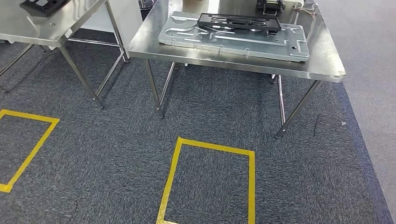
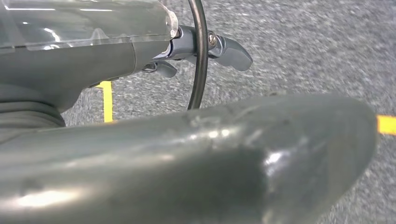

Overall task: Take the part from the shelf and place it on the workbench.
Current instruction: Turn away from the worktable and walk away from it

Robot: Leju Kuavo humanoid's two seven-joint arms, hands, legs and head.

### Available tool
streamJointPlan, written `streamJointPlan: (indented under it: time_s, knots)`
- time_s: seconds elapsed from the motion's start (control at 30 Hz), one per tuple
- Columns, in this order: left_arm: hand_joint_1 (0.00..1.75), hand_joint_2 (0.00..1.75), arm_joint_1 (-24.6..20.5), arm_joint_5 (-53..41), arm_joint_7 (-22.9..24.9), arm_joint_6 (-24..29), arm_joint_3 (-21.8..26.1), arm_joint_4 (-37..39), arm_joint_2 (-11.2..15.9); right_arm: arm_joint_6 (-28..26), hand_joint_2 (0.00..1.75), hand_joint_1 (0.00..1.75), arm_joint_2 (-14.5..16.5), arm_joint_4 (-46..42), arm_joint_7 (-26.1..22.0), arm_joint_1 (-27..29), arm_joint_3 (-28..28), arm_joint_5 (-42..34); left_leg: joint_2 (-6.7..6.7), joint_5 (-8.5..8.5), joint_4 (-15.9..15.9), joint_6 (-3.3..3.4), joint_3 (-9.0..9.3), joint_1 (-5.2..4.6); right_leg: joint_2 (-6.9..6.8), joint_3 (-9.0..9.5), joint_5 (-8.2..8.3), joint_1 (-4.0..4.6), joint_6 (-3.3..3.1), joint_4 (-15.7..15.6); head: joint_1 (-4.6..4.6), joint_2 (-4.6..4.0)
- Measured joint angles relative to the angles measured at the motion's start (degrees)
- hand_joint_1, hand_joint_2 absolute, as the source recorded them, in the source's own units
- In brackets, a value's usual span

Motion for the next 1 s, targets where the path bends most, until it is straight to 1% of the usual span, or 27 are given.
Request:
streamJointPlan:
  time_s: [0.03, 0.07, 0.1, 0.17, 0.2, 0.23, 0.3, 0.33, 0.37, 0.4, 0.43, 0.47, 0.5, 0.53, 0.57, 0.6, 0.63, 0.7, 0.73, 0.77, 0.8, 0.83, 0.87, 0.9, 0.93, 0.97, 1.0]
  knots:
    - [0.0, 0.0, 0.1, 0.0, 0.0, 0.0, 0.0, 0.0, 0.0, 0.1, 0.0, 0.0, 0.0, 0.0, 0.0, 0.1, 0.0, 0.1, -0.64, 0.14, 0.2, -0.1, -0.23, 0.01, 0.05, -0.19, 0.05, -0.14, 0.15, 1.0, -0.01, 0.0]
    - [0.0, 0.0, 0.1, -0.1, 0.0, 0.0, 0.0, 0.0, 0.0, 0.3, 0.0, 0.0, 0.0, 0.0, 0.0, 0.1, 0.0, 0.3, -1.3, 0.21, 0.4, -0.22, -0.38, 0.05, 0.14, 0.71, 1.25, -0.31, 0.26, -0.2, -0.01, 0.0]
    - [0.0, 0.0, 0.1, -0.1, 0.0, 0.0, 0.0, 0.0, 0.0, 0.6, 0.0, 0.0, 0.0, 0.0, 0.0, 0.2, 0.1, 0.7, -1.95, 0.18, 0.7, -0.38, -0.51, 0.1, 0.56, 2.56, 3.24, -0.54, 0.36, -3.5, -0.01, 0.0]
    - [0.0, 0.0, 0.0, -0.3, 0.0, 0.1, 0.0, 0.0, -0.1, 1.1, 0.0, 0.0, 0.0, 0.1, 0.1, 0.3, 0.4, 1.4, -3.06, -0.06, 1.5, -0.9, -1.05, 0.14, 2.8, 6.34, 6.07, -0.96, 0.3, -10.8, -0.01, 0.0]
    - [0.0, 0.0, -0.1, -0.3, 0.0, 0.2, 0.0, 0.0, -0.1, 1.3, 0.0, 0.0, 0.0, 0.2, 0.1, 0.4, 0.6, 1.8, -3.56, -0.1, 1.9, -1.29, -1.46, 0.12, 3.72, 7.32, 6.55, -1.02, 0.11, -13.0, -0.01, 0.0]
    - [0.0, 0.0, -0.2, -0.4, 0.0, 0.3, 0.0, 0.0, -0.1, 1.4, 0.0, 0.0, 0.0, 0.2, 0.2, 0.4, 0.8, 2.0, -4.02, -0.08, 2.2, -1.68, -1.87, 0.09, 4.21, 7.59, 6.39, -1.0, -0.18, -13.9, -0.01, 0.0]
    - [0.0, 0.0, -0.1, -0.4, 0.1, 0.7, 0.0, 0.0, -0.1, 1.7, 0.0, 0.0, 0.0, 0.3, 0.3, 0.3, 1.2, 2.3, -4.96, 0.11, 2.3, -2.43, -2.43, 0.18, 3.3, 7.49, 6.44, -0.91, -0.95, -14.1, -0.01, 0.0]
    - [0.0, 0.0, 0.0, -0.4, 0.2, 0.8, 0.0, 0.0, -0.2, 1.9, 0.0, 0.0, 0.0, 0.3, 0.4, 0.3, 1.3, 2.4, -4.68, -0.16, 2.7, -2.7, -2.69, 0.23, 2.72, 7.55, 6.56, -0.93, -1.39, -14.2, -0.01, 0.0]
    - [0.0, 0.0, 0.0, -0.4, 0.2, 0.8, 0.0, 0.0, -0.3, 2.0, 0.0, 0.0, 0.0, 0.3, 0.6, 0.3, 1.5, 2.4, -3.87, -1.0, 3.9, -2.97, -3.3, 0.29, 2.06, 7.61, 6.68, -0.94, -1.86, -14.4, -0.01, 0.0]
    - [0.0, 0.0, 0.0, -0.4, 0.3, 0.8, 0.0, 0.0, -0.3, 2.1, 0.0, 0.0, 0.0, 0.3, 0.7, 0.3, 1.5, 2.4, -2.77, -2.42, 6.3, -3.2, -4.38, 0.32, 1.34, 7.66, 6.78, -0.92, -2.28, -14.6, -0.02, 0.0]
    - [0.0, 0.0, 0.0, -0.4, 0.3, 0.8, 0.0, 0.0, -0.4, 2.2, 0.0, 0.0, 0.0, 0.3, 0.8, 0.4, 1.6, 2.5, -1.53, -4.25, 9.7, -3.39, -5.92, 0.33, 0.62, 7.66, 6.77, -0.76, -2.53, -14.7, -0.02, 0.0]
    - [0.0, 0.0, -0.1, -0.4, 0.3, 0.9, 0.0, 0.0, -0.4, 2.2, 0.0, 0.0, 0.0, 0.3, 0.9, 0.5, 1.7, 2.6, -0.85, -6.05, 13.6, -3.58, -7.72, 0.36, -0.15, 7.63, 6.73, -0.61, -2.71, -14.7, -0.02, 0.0]
    - [0.0, 0.0, -0.1, -0.4, 0.3, 0.8, 0.0, 0.0, -0.4, 2.3, 0.0, 0.0, 0.0, 0.3, 1.1, 0.5, 1.7, 2.6, -0.54, -7.2, 16.8, -3.69, -9.17, 0.39, -0.91, 7.62, 6.69, -0.47, -2.78, -14.6, -0.02, 0.0]
    - [0.0, 0.0, -0.1, -0.4, 0.3, 0.8, 0.0, 0.0, -0.4, 2.3, 0.0, 0.0, 0.0, 0.3, 1.2, 0.5, 1.8, 2.7, -0.35, -7.39, 18.3, -3.71, -9.81, 0.39, -1.61, 7.63, 6.65, -0.36, -2.83, -14.6, -0.02, 0.0]
    - [0.0, 0.0, 0.0, -0.4, 0.4, 0.8, 0.0, 0.0, -0.5, 2.3, 0.0, 0.0, 0.0, 0.3, 1.2, 0.5, 1.8, 2.8, -0.16, -6.53, 17.8, -3.63, -9.42, 0.37, -2.27, 7.69, 6.61, -0.26, -2.86, -14.6, -0.02, 0.0]
    - [0.0, 0.0, 0.1, -0.4, 0.4, 0.8, 0.0, 0.0, -0.5, 2.4, 0.0, 0.0, 0.0, 0.3, 1.3, 0.5, 1.8, 2.8, 0.21, -4.85, 15.1, -3.42, -7.94, 0.33, -2.88, 7.79, 6.56, -0.17, -2.85, -14.6, -0.02, 0.0]
    - [0.0, 0.0, 0.2, -0.4, 0.4, 0.8, 0.0, 0.0, -0.5, 2.6, 0.0, 0.0, 0.0, 0.3, 1.3, 0.4, 1.9, 2.9, 1.17, -2.96, 11.0, -3.07, -5.77, 0.21, -3.47, 7.94, 6.48, -0.06, -2.82, -14.6, -0.02, 0.0]
    - [0.0, 0.0, 0.0, -0.4, 0.4, 0.8, 0.0, 0.0, -0.5, 2.9, 0.0, 0.0, 0.0, 0.3, 1.4, 0.4, 2.0, 3.0, 3.42, -0.83, 4.3, -2.29, -2.4, -0.34, -4.57, 8.14, 6.26, 0.31, -2.44, -14.5, -0.01, 0.0]
    - [0.0, 0.0, -0.1, -0.4, 0.4, 0.8, 0.0, 0.0, -0.5, 3.0, 0.0, 0.0, 0.0, 0.3, 1.4, 0.4, 2.1, 3.1, 4.05, -0.61, 2.7, -1.98, -1.78, -0.59, -5.1, 8.21, 6.18, 0.44, -2.18, -14.5, -0.02, 0.0]
    - [0.0, 0.0, -0.1, -0.4, 0.5, 0.8, 0.0, 0.0, -0.5, 3.0, 0.0, 0.0, 0.0, 0.3, 1.4, 0.4, 2.2, 3.2, 3.94, -0.7, 2.4, -1.8, -1.86, -0.78, -5.61, 8.27, 6.13, 0.52, -1.92, -14.5, -0.02, 0.0]
    - [0.0, 0.0, 0.1, -0.4, 0.5, 0.8, 0.0, 0.0, -0.6, 3.1, 0.0, 0.0, 0.0, 0.3, 1.5, 0.3, 2.2, 3.2, 3.31, -0.52, 2.3, -1.54, -1.96, -0.72, -6.1, 8.4, 6.11, 0.54, -1.64, -14.6, -0.02, 0.0]
    - [0.0, 0.0, 0.2, -0.4, 0.5, 0.8, 0.1, 0.0, -0.6, 3.2, 0.0, 0.0, 0.0, 0.3, 1.5, 0.2, 2.3, 3.3, 2.77, -0.28, 2.0, -1.29, -1.92, -0.6, -5.86, 8.5, 5.87, 0.46, -1.33, -14.4, -0.01, 0.0]
    - [0.0, 0.0, 0.3, -0.4, 0.6, 0.8, 0.1, 0.0, -0.7, 3.2, 0.0, 0.0, -0.1, 0.3, 1.6, 0.2, 2.3, 3.3, 2.23, 0.02, 1.8, -0.97, -1.83, -0.44, -4.87, 8.26, 5.08, 0.38, -1.04, -13.6, -0.01, 0.0]
    - [0.0, 0.0, 0.3, -0.4, 0.6, 0.9, 0.1, 0.0, -0.7, 3.3, 0.0, 0.0, -0.1, 0.3, 1.6, 0.2, 2.4, 3.4, 1.65, 0.35, 1.5, -0.61, -1.79, -0.26, -3.47, 7.49, 3.68, 0.27, -0.77, -11.7, -0.01, 0.0]
    - [0.0, 0.0, 0.2, -0.5, 0.6, 0.9, 0.1, 0.0, -0.8, 3.3, 0.0, 0.0, -0.2, 0.3, 1.7, 0.3, 2.4, 3.4, 1.12, 0.59, 1.4, -0.37, -1.84, -0.16, -1.82, 6.11, 1.79, 0.09, -0.61, -8.7, -0.01, 0.0]
    - [0.0, 0.0, 0.1, -0.5, 0.6, 0.9, 0.1, 0.0, -0.8, 3.3, 0.0, 0.0, -0.2, 0.3, 1.8, 0.4, 2.4, 3.5, 0.51, 0.72, 1.4, -0.19, -2.04, -0.14, -0.75, 4.25, -0.2, 0.01, -0.53, -4.9, -0.01, 0.0]
    - [0.0, 0.0, 0.0, -0.5, 0.6, 0.9, 0.1, 0.0, -0.8, 3.3, 0.0, 0.0, -0.3, 0.3, 1.9, 0.5, 2.4, 3.5, -0.16, 0.8, 1.4, -0.13, -2.19, -0.14, -0.28, 2.52, -1.55, -0.06, -0.45, -1.4, -0.01, 0.0]
